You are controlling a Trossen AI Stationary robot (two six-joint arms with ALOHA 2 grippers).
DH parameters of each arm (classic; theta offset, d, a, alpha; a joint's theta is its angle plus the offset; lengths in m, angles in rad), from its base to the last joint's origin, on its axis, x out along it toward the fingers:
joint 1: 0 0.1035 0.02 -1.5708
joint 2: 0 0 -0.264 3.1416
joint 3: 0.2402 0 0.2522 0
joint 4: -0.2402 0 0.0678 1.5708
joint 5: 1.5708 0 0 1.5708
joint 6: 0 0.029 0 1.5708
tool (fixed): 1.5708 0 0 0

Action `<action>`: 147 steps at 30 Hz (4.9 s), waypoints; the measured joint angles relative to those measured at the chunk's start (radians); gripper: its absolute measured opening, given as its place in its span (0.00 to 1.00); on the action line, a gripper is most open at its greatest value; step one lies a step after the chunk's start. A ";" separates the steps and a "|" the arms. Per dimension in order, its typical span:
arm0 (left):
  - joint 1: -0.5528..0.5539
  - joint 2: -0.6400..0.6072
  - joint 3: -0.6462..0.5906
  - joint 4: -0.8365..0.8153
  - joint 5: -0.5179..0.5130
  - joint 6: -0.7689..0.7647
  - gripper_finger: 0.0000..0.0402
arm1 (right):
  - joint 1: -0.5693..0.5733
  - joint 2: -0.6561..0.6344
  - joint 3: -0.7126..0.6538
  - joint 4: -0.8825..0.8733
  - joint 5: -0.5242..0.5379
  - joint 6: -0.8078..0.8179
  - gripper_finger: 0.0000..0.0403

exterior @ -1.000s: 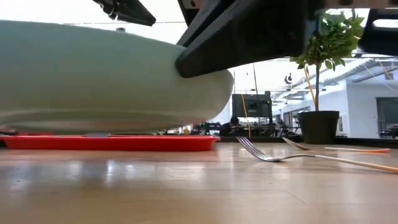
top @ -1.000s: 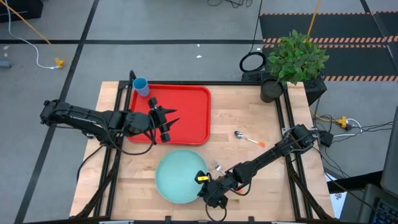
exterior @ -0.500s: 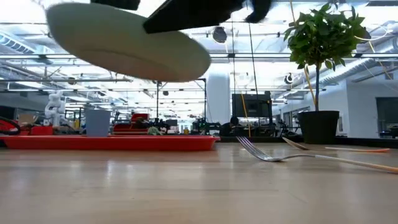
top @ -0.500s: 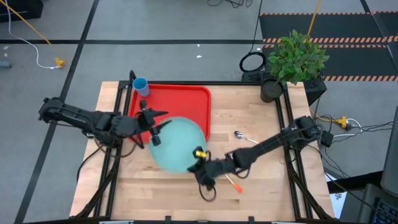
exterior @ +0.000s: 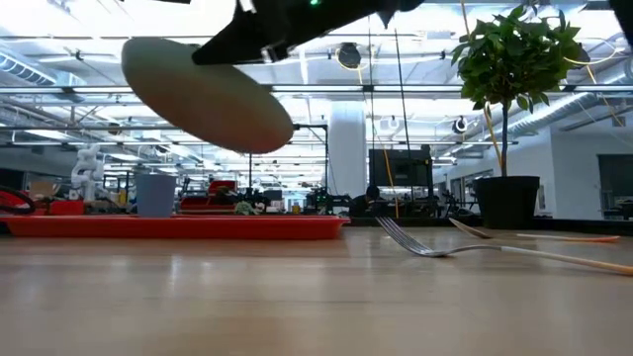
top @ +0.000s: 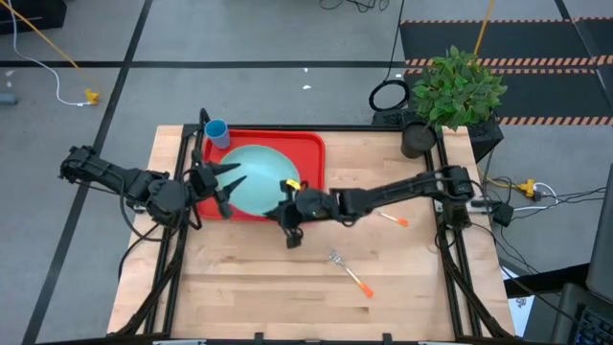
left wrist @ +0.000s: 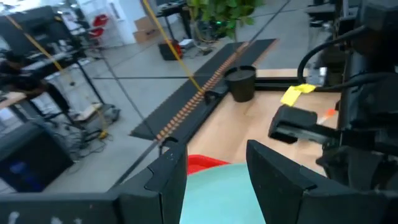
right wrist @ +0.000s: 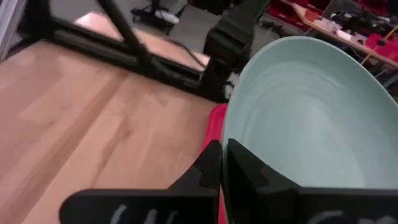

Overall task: Pick and place plate/cup/fork/spoon on tray
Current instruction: Put the green plate on the red serving tray, then put the orange fork on the red serving tray to the right of the blue plate

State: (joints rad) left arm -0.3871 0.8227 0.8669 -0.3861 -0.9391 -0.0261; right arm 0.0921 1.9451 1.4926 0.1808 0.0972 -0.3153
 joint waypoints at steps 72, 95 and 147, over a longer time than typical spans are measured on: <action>0.000 0.015 0.000 0.099 -0.019 0.077 0.42 | -0.147 0.327 0.201 -0.032 -0.074 0.083 0.27; 0.000 0.055 0.000 0.103 0.084 0.018 0.42 | 0.070 0.085 0.202 -0.889 -0.066 0.203 0.33; -0.193 0.613 0.060 0.476 0.004 -0.440 0.42 | 0.370 -0.234 0.202 -1.174 0.223 0.625 0.32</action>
State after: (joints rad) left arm -0.5803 1.4353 0.9268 0.0901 -0.9351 -0.4660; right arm 0.4620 1.7111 1.6943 -0.9936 0.3197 0.3100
